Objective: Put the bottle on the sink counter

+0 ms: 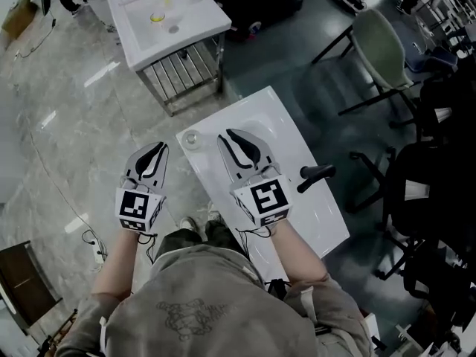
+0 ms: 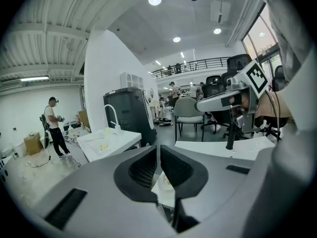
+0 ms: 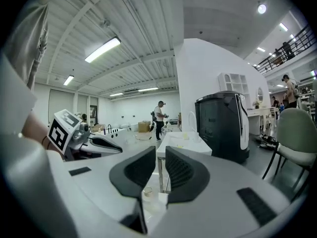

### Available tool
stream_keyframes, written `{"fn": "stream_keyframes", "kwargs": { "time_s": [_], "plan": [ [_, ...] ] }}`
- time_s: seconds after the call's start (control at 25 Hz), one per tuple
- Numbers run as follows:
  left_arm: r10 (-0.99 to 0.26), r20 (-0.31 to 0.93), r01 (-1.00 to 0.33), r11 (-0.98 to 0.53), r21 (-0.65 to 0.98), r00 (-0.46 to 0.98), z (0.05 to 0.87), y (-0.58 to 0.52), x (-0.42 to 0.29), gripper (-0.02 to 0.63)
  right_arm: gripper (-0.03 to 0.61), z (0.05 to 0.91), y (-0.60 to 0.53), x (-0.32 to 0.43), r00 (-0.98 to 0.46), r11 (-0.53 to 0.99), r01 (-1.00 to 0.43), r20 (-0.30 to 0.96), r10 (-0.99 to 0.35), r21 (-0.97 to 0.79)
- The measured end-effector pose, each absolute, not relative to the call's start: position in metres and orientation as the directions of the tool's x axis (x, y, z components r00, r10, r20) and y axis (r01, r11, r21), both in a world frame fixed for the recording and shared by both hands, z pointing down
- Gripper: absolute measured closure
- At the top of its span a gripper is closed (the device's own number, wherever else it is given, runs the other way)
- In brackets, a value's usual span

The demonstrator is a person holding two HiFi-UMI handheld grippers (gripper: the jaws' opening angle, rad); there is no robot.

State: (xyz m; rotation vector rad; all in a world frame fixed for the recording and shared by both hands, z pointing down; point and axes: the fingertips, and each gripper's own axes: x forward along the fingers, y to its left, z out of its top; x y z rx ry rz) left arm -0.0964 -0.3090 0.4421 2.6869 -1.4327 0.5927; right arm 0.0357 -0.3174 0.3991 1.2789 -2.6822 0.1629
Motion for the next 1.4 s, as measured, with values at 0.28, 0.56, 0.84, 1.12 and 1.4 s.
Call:
{"fn": "stream_keyframes", "kwargs": {
  "time_s": [0.28,0.56,0.84,1.12,1.4],
  "plan": [
    [-0.754,0.340,-0.761,-0.633,-0.144,0.563,0.416,-0.290,-0.082,0.581,0.523,0.369,-0.293,0.048,-0.589,0.597,-0.802,0.165,-0.791,0.002],
    [-0.751,0.285,-0.739,-0.651,-0.172,0.595,0.373,-0.285,-0.086,0.584,0.525,0.334,-0.268,0.037,-0.569,0.579,-0.814,0.137,-0.811,0.049],
    [-0.726,0.240,-0.684,-0.688,-0.244,0.645,0.344,-0.261,-0.077,0.584,0.532,0.312,-0.247,0.028,-0.559,0.567,-0.821,0.113,-0.822,0.068],
    [-0.724,0.219,-0.682,-0.690,-0.244,0.654,0.331,-0.248,-0.092,0.584,0.537,0.273,-0.227,0.005,-0.573,0.578,-0.809,0.075,-0.816,0.104],
    [-0.760,0.173,-0.714,-0.648,-0.266,0.626,0.300,-0.242,-0.123,0.584,0.537,0.237,-0.204,-0.016,-0.605,0.606,-0.787,0.049,-0.795,0.113]
  ]
}}
